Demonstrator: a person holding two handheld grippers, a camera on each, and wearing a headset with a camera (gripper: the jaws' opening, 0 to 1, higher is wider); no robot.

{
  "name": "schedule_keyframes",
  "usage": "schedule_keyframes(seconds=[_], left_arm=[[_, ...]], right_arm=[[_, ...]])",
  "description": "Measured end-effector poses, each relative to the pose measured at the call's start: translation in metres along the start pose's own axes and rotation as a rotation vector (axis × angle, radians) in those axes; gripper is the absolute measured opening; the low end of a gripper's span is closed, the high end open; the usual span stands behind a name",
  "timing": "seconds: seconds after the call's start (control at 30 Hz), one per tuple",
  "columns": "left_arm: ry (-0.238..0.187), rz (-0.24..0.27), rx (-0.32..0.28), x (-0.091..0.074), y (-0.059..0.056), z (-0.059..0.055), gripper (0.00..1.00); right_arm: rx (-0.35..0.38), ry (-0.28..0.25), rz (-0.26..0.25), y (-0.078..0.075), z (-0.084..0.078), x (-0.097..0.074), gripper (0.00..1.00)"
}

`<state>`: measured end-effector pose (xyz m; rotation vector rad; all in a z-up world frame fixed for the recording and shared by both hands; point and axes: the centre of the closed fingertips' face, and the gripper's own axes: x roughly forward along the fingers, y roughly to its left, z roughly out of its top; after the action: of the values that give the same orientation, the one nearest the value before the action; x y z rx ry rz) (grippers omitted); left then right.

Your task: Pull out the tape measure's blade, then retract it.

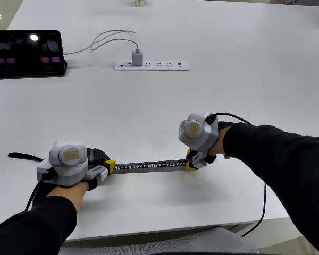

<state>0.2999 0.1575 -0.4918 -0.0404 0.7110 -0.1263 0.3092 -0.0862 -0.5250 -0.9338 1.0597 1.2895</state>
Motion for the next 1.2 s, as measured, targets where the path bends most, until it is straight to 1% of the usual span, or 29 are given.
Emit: schedule_keyframes(seconds=[0.67, 0.83, 1.2], left_arm=[[0.003, -0.002, 0.0, 0.0, 0.0, 0.0, 0.62], [0.003, -0.002, 0.0, 0.0, 0.0, 0.0, 0.62], [0.006, -0.002, -0.001, 0.001, 0.001, -0.002, 0.62]], right_arm=[[-0.005, -0.007, -0.002, 0.0, 0.007, 0.002, 0.11], [0.007, -0.013, -0.004, 0.001, 0.009, 0.002, 0.11], [0.007, -0.025, -0.002, 0.001, 0.013, 0.004, 0.11]])
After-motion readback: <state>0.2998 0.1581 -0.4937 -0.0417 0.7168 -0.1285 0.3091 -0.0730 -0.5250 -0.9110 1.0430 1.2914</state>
